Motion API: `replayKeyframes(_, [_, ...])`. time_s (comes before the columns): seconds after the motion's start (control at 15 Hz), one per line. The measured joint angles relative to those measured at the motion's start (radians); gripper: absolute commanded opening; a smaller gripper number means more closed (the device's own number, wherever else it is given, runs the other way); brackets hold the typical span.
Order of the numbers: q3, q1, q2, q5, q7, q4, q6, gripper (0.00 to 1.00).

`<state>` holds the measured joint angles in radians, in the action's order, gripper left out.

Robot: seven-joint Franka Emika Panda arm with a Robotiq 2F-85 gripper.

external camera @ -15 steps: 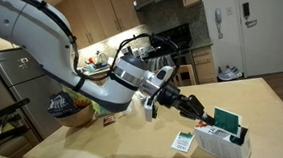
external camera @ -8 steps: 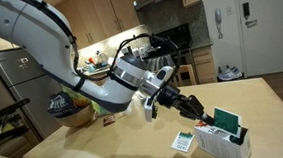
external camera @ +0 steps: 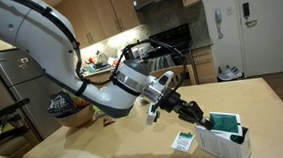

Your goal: Pick the object on the table and put it in the box

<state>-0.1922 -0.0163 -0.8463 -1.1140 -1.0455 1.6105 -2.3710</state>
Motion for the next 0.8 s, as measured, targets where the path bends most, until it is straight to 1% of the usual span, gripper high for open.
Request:
replayKeyframes(0.2, [0.000, 0.009, -0.012, 0.000, 0.000, 0.000, -0.041, 0.00])
replayKeyframes(0.8, [-0.003, 0.009, -0.012, 0.000, -0.001, -0.001, -0.050, 0.00])
